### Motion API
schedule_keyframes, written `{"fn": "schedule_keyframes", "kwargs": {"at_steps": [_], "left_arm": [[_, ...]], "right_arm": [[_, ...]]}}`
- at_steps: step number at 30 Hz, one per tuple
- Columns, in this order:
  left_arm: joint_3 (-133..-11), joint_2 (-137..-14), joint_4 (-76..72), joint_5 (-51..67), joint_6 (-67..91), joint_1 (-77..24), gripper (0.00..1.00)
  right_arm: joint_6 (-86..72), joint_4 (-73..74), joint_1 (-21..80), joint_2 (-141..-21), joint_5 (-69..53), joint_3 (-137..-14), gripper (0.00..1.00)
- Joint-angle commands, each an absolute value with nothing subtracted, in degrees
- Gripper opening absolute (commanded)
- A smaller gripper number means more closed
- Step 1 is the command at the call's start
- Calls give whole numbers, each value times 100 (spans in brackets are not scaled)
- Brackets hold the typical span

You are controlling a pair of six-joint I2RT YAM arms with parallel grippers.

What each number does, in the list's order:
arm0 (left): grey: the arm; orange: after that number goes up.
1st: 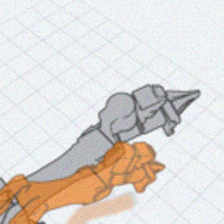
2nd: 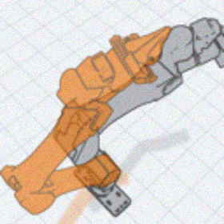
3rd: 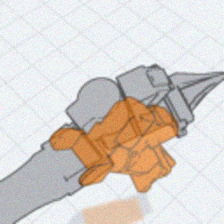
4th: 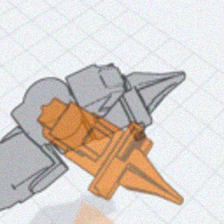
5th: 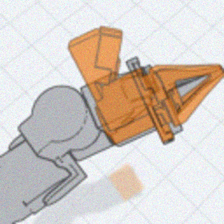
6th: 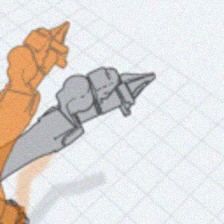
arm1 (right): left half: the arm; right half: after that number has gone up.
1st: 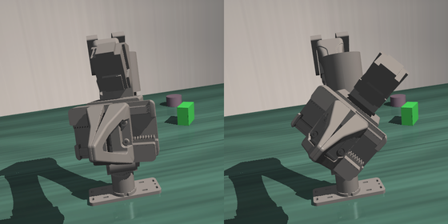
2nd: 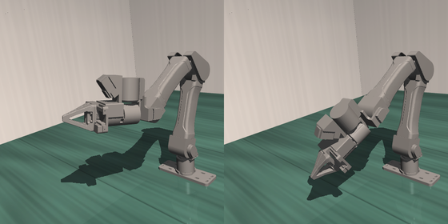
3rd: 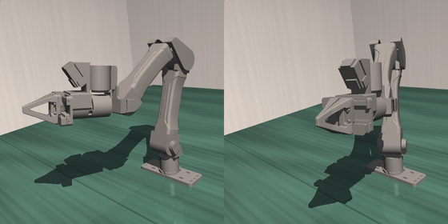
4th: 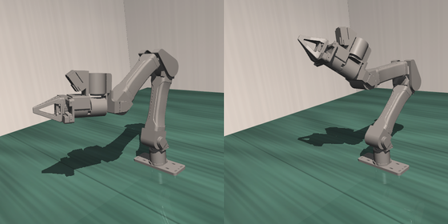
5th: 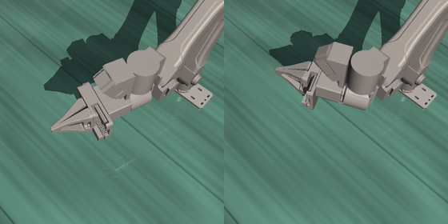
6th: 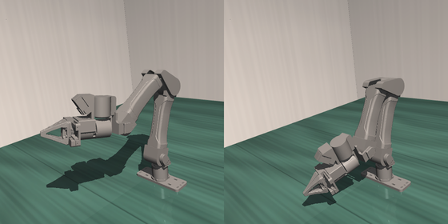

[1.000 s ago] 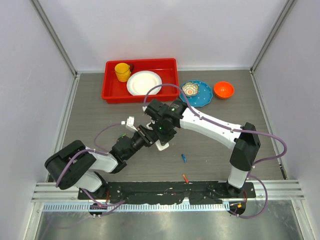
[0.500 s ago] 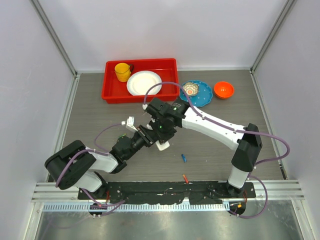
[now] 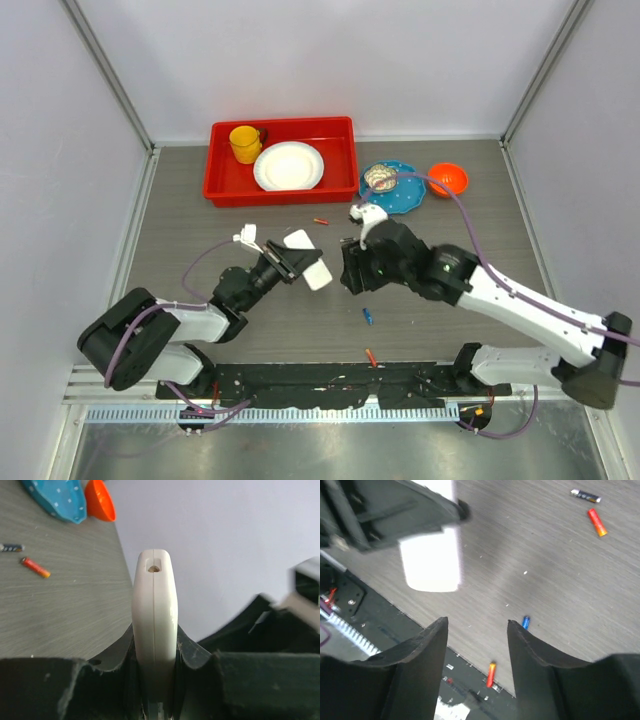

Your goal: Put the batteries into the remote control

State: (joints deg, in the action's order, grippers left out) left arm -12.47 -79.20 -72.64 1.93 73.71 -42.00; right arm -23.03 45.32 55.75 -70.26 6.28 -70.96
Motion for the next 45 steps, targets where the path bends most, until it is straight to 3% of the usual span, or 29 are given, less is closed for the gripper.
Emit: {"fn": "schedule_keyframes", "kwargs": {"at_steps": [1, 3, 5, 13, 23, 29, 41, 45], "left_arm": [[-1485, -7541, -7823, 1551, 7979, -3561, 0], [-1607, -7401, -7683, 1923, 8156, -3332, 0], [-1731, -7287, -7428, 2431, 8157, -3235, 0], [-2057, -6786, -6417, 3015, 7866, -3226, 0], [-2153, -6829, -6284, 3129, 7892, -3226, 0], [-2232, -6829, -6275, 3155, 7901, -3226, 0], [-2224, -6829, -6267, 3146, 7892, -3226, 0], [-2206, -6776, -6267, 3138, 7901, -3234, 0]], "right_arm": [[-3004, 1480, 5354, -5638, 837, -5156, 72], [-3356, 865, 4871, -5467, -163, -4853, 87], [-3750, 424, 4572, -5327, -1110, -4449, 87], [-4798, -2239, 3946, -5097, -2477, -3323, 88], [-4483, -2077, 3981, -5888, -3410, -3699, 88], [-3999, -1310, 4052, -6170, -3515, -4025, 80], [-3938, -1345, 4517, -6556, -3674, -4201, 66], [-4069, -1467, 4535, -6627, -3604, -4149, 56]]}}
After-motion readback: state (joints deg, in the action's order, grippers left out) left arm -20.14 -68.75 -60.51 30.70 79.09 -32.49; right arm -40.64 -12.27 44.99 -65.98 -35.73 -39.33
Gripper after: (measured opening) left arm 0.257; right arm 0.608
